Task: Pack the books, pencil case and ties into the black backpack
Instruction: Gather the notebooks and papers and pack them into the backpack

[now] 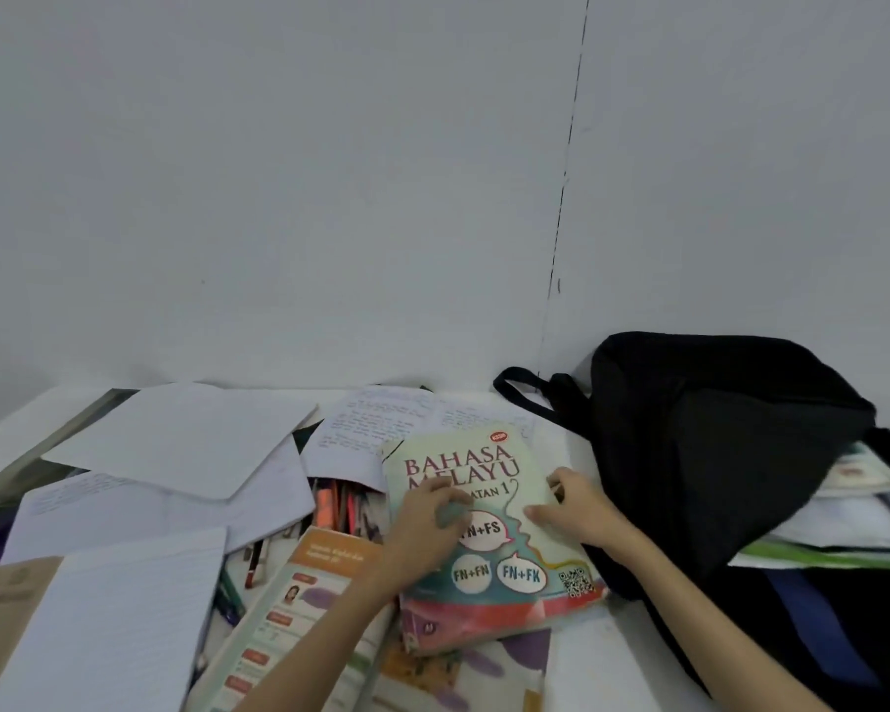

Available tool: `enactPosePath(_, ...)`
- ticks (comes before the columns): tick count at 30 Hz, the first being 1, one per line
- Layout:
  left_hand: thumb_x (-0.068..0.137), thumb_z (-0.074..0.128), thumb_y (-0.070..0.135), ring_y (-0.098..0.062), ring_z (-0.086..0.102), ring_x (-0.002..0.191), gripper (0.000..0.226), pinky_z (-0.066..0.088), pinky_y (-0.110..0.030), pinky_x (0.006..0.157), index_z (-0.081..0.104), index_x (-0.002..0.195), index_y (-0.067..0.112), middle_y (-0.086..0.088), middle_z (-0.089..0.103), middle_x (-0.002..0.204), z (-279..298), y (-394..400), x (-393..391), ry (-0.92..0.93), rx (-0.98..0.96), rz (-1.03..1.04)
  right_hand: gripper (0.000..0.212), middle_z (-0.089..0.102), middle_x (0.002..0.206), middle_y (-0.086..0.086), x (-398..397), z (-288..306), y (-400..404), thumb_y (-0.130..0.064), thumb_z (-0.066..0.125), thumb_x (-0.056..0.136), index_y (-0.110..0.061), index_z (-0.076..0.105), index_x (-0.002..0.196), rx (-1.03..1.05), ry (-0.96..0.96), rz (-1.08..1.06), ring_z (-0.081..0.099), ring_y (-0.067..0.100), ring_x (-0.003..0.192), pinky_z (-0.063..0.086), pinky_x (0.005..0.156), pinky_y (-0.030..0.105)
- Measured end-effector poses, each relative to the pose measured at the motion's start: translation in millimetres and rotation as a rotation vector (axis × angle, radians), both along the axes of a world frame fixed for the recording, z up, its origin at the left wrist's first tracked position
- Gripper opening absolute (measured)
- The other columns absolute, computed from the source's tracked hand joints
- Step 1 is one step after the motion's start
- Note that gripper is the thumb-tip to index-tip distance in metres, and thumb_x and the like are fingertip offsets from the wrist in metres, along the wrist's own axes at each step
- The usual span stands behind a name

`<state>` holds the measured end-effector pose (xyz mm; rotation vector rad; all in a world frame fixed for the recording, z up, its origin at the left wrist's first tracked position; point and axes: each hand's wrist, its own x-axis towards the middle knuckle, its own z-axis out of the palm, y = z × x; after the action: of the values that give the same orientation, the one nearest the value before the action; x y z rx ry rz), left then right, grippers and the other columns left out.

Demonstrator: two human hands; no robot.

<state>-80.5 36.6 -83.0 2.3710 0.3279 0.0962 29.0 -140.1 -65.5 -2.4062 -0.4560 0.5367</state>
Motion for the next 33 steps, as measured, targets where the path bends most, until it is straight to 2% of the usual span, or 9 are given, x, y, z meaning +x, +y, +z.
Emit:
enactPosePath(3,0.084,0.067,0.032,-0.025,0.026,0.136,0.046,0.023,-0.034,0.111,0.052,0.126,0.021,-0.007,0.029,0.147,-6.4,8.4,-6.7,-0.071,0.091,0.237,0.052,0.052,0.116,0.005,-4.6,-7.9,5.3,-0.038,0.065,0.082,-0.013,0.040,0.122,0.013,-0.017,-0.046,0.056,0.020,0.100,0.051,0.086,0.038)
enactPosePath(7,0.072,0.077,0.032,-0.026,0.053,0.113,0.077,0.048,-0.041,0.097,0.032,0.133,0.021,-0.011,0.045,0.131,-9.2,16.9,-9.1,-0.051,-0.274,0.363,0.045,0.064,0.101,0.004,-4.9,-12.5,15.4,-0.046,0.063,0.082,-0.011,0.047,0.104,0.031,0.013,-0.111,0.064,0.024,0.091,0.055,0.080,0.043)
enactPosePath(10,0.075,0.077,0.014,-0.024,0.061,0.100,0.085,0.055,-0.040,0.082,0.022,0.140,0.015,-0.014,0.056,0.122,0.1,19.2,-7.0,-0.086,-0.506,0.413,0.035,0.071,0.086,0.007,2.2,-17.9,17.9,-0.042,0.069,0.078,-0.010,0.059,0.089,0.176,0.121,-0.223,0.069,0.027,0.080,0.057,0.076,0.046)
enactPosePath(12,0.080,0.071,0.003,-0.023,0.060,0.095,0.066,0.053,-0.030,0.072,0.035,0.136,0.003,-0.019,0.057,0.124,10.0,21.9,-3.8,-0.073,-0.676,0.494,0.035,0.071,0.084,0.007,5.9,-16.1,19.9,-0.036,0.070,0.079,-0.006,0.060,0.094,0.239,0.210,-0.287,0.069,0.026,0.077,0.058,0.077,0.043)
enactPosePath(15,0.084,0.064,-0.003,-0.027,0.067,0.086,0.025,0.056,-0.028,0.064,0.061,0.109,-0.001,-0.022,0.066,0.113,26.9,20.7,-4.4,-0.039,-0.785,0.404,0.026,0.066,0.095,0.008,9.0,-8.5,23.7,-0.024,0.065,0.085,-0.008,0.051,0.101,0.302,0.199,-0.293,0.067,0.027,0.086,0.056,0.080,0.040)
enactPosePath(21,0.089,0.055,-0.003,-0.025,0.071,0.083,0.027,0.057,-0.032,0.061,0.059,0.110,0.013,-0.011,0.072,0.099,70.6,15.7,-14.7,-0.264,-1.031,0.258,0.038,0.069,0.103,0.012,-11.9,37.9,6.8,-0.013,0.070,0.083,-0.009,0.052,0.116,0.842,0.266,-0.245,0.069,0.027,0.086,0.056,0.071,0.037)
enactPosePath(26,0.078,0.067,0.011,-0.029,0.069,0.095,0.044,0.057,-0.042,0.077,0.055,0.120,0.018,-0.006,0.071,0.108,96.3,14.7,-28.5,-0.271,-0.878,0.028,0.024,0.075,0.087,0.009,-36.6,92.5,-19.1,-0.002,0.072,0.074,-0.005,0.067,0.097,0.997,0.199,-0.096,0.072,0.023,0.077,0.056,0.061,0.028)
enactPosePath(28,0.081,0.066,0.012,-0.028,0.069,0.096,0.042,0.058,-0.040,0.077,0.054,0.120,0.019,-0.006,0.071,0.110,98.1,10.0,-34.6,-0.214,-0.846,-0.047,0.033,0.074,0.089,0.012,-40.4,106.3,-31.2,-0.009,0.075,0.066,-0.003,0.067,0.097,0.996,0.155,-0.080,0.072,0.027,0.080,0.058,0.066,0.033)
enactPosePath(33,0.078,0.069,0.018,-0.023,0.072,0.087,0.032,0.059,-0.032,0.069,0.065,0.109,0.012,-0.006,0.074,0.099,100.0,-12.0,-41.8,-0.195,-0.641,-0.095,0.043,0.071,0.082,0.007,-39.1,129.3,-59.6,-0.021,0.083,0.059,-0.002,0.063,0.092,0.813,-0.165,-0.114,0.069,0.023,0.074,0.053,0.063,0.028)
